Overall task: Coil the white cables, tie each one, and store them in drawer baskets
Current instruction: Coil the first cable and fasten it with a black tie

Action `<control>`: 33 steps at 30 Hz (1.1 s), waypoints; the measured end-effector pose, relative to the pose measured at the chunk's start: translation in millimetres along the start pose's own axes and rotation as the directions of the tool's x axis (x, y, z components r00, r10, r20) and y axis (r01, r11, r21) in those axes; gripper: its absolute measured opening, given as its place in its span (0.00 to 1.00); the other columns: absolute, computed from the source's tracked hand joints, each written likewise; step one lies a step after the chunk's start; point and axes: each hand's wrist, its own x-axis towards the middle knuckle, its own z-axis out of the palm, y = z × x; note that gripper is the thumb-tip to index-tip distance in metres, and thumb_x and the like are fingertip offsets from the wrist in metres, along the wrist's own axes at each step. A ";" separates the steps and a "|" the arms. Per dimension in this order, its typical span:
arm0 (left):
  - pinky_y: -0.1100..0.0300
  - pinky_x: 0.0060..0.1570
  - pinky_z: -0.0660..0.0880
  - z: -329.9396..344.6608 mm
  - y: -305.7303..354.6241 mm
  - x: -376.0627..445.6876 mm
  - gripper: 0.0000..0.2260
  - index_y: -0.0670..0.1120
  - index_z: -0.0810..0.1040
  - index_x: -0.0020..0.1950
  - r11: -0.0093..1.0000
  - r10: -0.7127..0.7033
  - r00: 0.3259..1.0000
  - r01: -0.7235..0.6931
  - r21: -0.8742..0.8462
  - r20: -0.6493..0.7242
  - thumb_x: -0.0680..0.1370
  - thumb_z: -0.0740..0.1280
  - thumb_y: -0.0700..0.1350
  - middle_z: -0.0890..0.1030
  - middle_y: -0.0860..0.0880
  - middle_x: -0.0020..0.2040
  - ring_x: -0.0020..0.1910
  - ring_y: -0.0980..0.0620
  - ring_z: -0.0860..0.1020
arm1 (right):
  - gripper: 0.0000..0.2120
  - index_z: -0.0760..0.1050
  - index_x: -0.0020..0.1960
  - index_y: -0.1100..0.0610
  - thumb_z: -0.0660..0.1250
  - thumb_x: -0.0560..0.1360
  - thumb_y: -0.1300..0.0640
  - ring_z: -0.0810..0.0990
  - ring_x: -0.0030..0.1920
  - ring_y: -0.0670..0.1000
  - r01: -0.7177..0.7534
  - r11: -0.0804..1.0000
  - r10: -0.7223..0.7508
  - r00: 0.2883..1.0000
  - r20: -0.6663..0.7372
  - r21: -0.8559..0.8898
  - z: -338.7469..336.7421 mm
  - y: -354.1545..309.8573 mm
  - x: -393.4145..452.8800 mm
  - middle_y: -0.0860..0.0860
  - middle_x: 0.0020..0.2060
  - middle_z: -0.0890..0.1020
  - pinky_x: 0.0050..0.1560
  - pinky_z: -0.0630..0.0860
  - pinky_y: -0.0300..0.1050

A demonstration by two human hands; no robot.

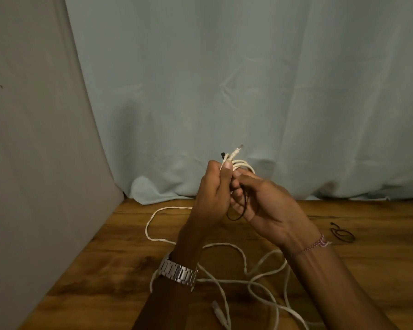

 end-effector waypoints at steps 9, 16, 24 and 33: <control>0.68 0.38 0.77 7.9 -4.0 1.8 0.08 0.48 0.64 0.61 0.993 -0.113 0.991 0.109 -0.050 -0.068 0.85 0.57 0.51 0.81 0.51 0.41 0.39 0.61 0.81 | 0.07 0.80 0.52 0.58 0.64 0.82 0.59 0.76 0.29 0.42 0.022 0.999 -0.025 0.995 -0.098 -0.030 0.8 4.8 2.2 0.48 0.31 0.81 0.37 0.77 0.38; 0.65 0.34 0.75 9.2 2.5 0.3 0.07 0.45 0.67 0.50 0.995 0.065 0.992 -0.072 -0.065 -0.105 0.86 0.55 0.44 0.77 0.51 0.35 0.32 0.60 0.76 | 0.08 0.82 0.51 0.56 0.64 0.82 0.57 0.77 0.30 0.42 0.072 0.988 -0.084 0.993 -0.081 -0.135 2.2 2.2 -2.6 0.47 0.33 0.82 0.35 0.77 0.37; 0.41 0.39 0.79 15.1 -2.6 0.4 0.06 0.51 0.69 0.50 0.982 0.045 0.988 -0.071 -0.173 -0.149 0.85 0.58 0.49 0.80 0.35 0.44 0.43 0.34 0.81 | 0.11 0.84 0.52 0.57 0.66 0.81 0.52 0.82 0.31 0.44 0.159 0.846 -0.215 0.975 -0.052 -0.509 3.5 -16.3 -21.7 0.49 0.39 0.88 0.32 0.79 0.36; 0.51 0.37 0.75 14.9 -8.0 2.6 0.07 0.50 0.71 0.47 0.935 -0.164 0.971 0.098 -0.340 -0.172 0.85 0.60 0.44 0.81 0.40 0.41 0.38 0.43 0.78 | 0.07 0.76 0.57 0.57 0.68 0.80 0.57 0.87 0.37 0.54 0.360 0.575 -0.418 0.901 0.114 -0.734 -2.4 -35.7 -45.2 0.53 0.39 0.88 0.41 0.85 0.46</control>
